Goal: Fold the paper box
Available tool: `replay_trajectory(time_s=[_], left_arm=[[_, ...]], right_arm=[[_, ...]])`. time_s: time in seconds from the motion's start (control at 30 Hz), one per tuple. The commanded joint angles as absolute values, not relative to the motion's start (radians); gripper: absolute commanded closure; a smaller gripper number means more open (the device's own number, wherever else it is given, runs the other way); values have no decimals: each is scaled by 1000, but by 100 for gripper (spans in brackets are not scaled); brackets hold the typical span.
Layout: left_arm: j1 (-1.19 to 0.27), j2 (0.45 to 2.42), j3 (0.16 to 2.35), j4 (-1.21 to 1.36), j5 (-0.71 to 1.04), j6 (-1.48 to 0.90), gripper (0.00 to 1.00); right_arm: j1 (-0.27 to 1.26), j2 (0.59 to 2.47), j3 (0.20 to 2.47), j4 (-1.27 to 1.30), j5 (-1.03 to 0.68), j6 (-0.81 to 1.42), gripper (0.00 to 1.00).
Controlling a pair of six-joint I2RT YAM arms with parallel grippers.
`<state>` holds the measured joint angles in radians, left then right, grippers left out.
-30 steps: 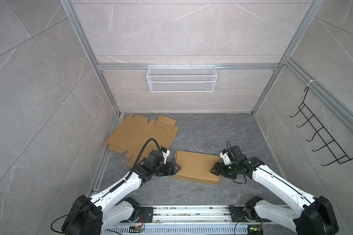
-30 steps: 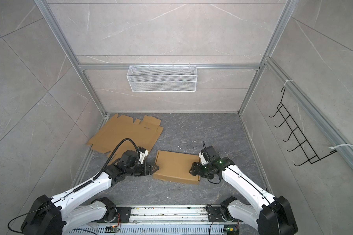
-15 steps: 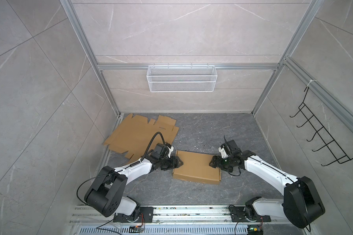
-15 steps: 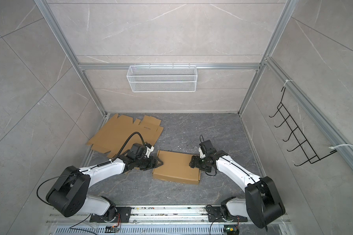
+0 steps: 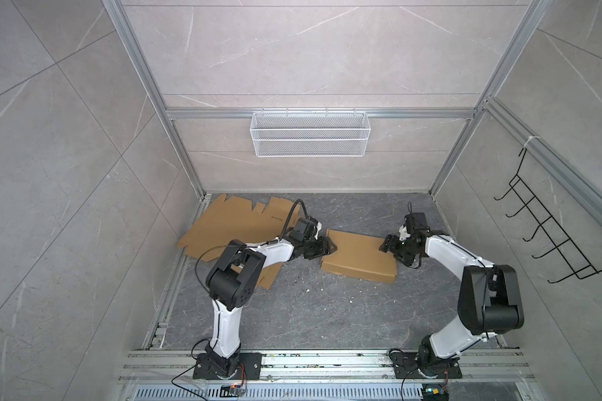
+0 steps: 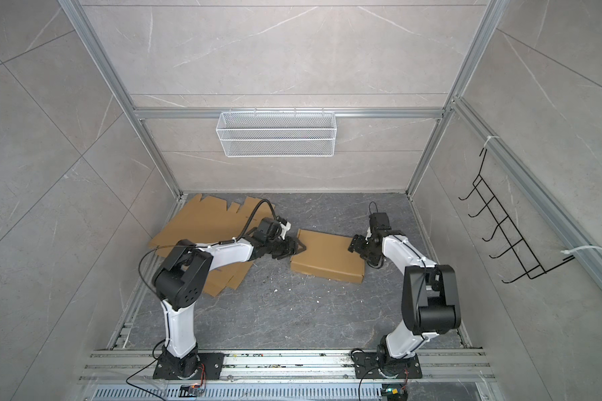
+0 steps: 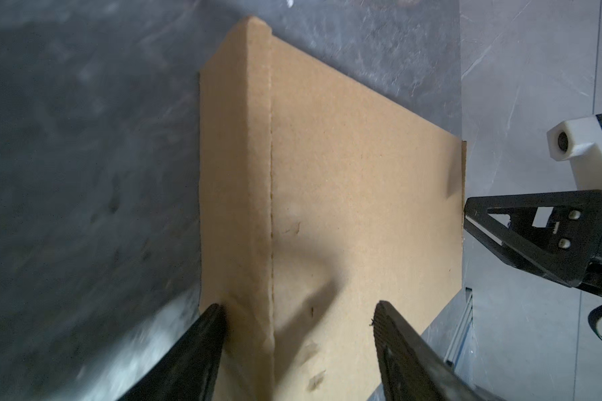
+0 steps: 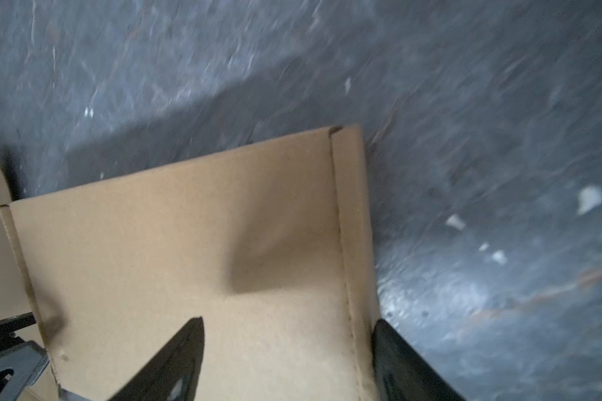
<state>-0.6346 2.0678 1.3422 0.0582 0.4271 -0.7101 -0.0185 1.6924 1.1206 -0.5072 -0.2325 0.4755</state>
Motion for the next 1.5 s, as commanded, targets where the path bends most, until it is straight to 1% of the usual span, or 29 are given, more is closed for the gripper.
replay_trajectory(time_s=[0.0,0.17,0.27,0.37,0.4,0.57,0.77,1.0,1.27,1.47], left_arm=[[-733,2186,1522,122,540,-764,30],[-778,2321,1692,137,506,-818,30],[-791,2423,1802,127,515,-859,30],[-797,2470,1859,128,496,-896,31],[-799,2477,1870,129,490,-899,31],[-810,2508,1920,109,473,-900,31],[-829,2545,1990,75,444,-906,31],[-841,2523,1978,59,419,-889,30],[-841,2466,1904,55,402,-858,29],[-841,2429,1865,75,403,-853,26]], right_arm=[[-36,1799,1262,-520,-330,401,24],[-89,1948,1484,-612,-232,332,22],[-92,1993,1576,-668,-158,293,19],[-93,1996,1615,-699,-71,260,9],[-94,1996,1631,-712,-45,245,8],[-109,1965,1649,-740,37,225,5],[-112,1906,1626,-724,42,230,1],[-125,1923,1617,-738,74,225,1],[-135,1914,1598,-738,201,224,1],[-138,1925,1599,-735,264,239,1]])
